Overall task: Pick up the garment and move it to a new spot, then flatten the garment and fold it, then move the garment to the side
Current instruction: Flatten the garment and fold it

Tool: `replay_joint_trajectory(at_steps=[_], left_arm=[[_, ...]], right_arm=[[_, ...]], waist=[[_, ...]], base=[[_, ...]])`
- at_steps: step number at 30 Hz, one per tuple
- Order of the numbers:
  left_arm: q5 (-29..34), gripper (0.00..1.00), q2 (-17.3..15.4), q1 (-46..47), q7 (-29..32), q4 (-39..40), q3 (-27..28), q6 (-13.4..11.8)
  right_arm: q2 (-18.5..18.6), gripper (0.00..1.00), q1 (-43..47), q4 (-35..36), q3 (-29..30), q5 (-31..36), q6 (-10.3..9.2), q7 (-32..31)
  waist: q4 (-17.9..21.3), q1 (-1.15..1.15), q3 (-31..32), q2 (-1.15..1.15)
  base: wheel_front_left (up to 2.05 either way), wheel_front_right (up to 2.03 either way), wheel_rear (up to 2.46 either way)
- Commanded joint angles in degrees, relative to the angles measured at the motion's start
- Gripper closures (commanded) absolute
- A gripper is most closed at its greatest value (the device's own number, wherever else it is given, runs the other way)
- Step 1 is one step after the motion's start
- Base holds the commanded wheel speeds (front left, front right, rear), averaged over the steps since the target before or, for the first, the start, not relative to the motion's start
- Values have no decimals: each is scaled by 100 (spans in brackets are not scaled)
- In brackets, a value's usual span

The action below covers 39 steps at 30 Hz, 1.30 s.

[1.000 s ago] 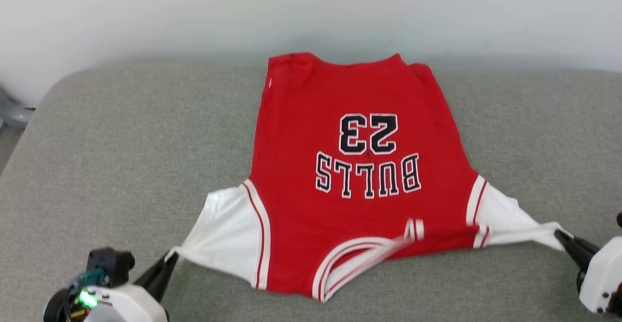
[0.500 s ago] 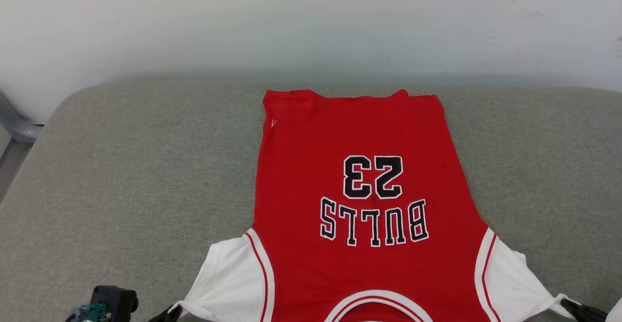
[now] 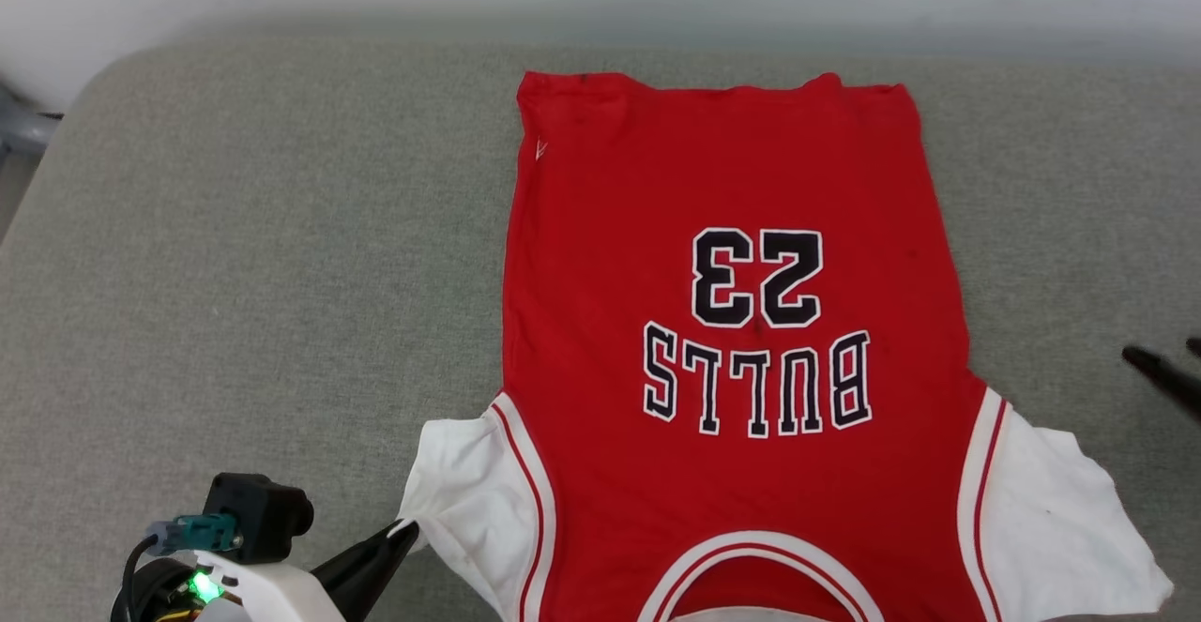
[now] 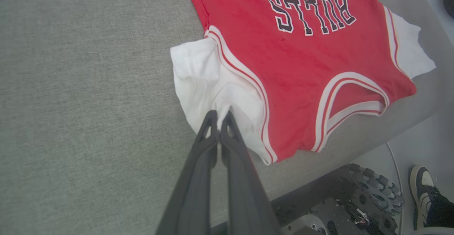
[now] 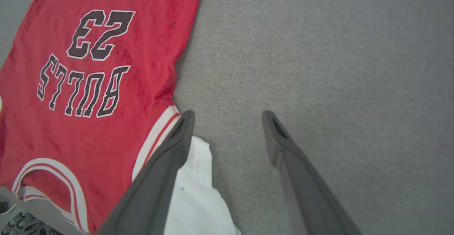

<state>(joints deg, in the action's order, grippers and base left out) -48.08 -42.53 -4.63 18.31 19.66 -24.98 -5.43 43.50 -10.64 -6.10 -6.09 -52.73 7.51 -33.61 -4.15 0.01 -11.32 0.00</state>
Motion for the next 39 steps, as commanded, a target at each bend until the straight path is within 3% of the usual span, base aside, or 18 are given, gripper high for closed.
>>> replay_joint_trajectory(at_steps=[1, 10, 22, 30, 38, 39], left_arm=[[39, 100, -55, 87, 63, 125, 16, -32], [167, 100, -69, 626, 660, 850, -327, 92], [525, 100, 319, 1266, 646, 869, -710, 388], [577, 100, 583, 1493, 485, 681, -877, 571], [592, 100, 699, 1573, 354, 461, -940, 661], [583, 100, 718, 1586, 348, 436, -946, 669]], right_arm=[[40, 0, -285, 58, 56, 94, -4, -146], [-491, 0, -2653, -393, 350, 1050, -4, -1885], [-890, 0, -4823, -1374, 640, 2544, -4, -3120], [-882, 0, -5261, -1806, 627, 3255, -4, -3491], [-948, 0, -4885, -1935, 366, 3224, -3, -3765], [-943, 28, -4816, -1939, 319, 3202, -3, -3819]], waist=[[-175, -1, -301, 0], [-860, -1, -1417, 0], [-1679, -1, -2296, 0], [-2017, -1, -2542, 0], [-2128, -1, -2651, 0], [-2137, -1, -2661, 0]], base=[[0, 0, 0], [0, 0, 0], [0, 0, 0], [0, 0, 0], [0, 0, 0], [0, 0, 0]])
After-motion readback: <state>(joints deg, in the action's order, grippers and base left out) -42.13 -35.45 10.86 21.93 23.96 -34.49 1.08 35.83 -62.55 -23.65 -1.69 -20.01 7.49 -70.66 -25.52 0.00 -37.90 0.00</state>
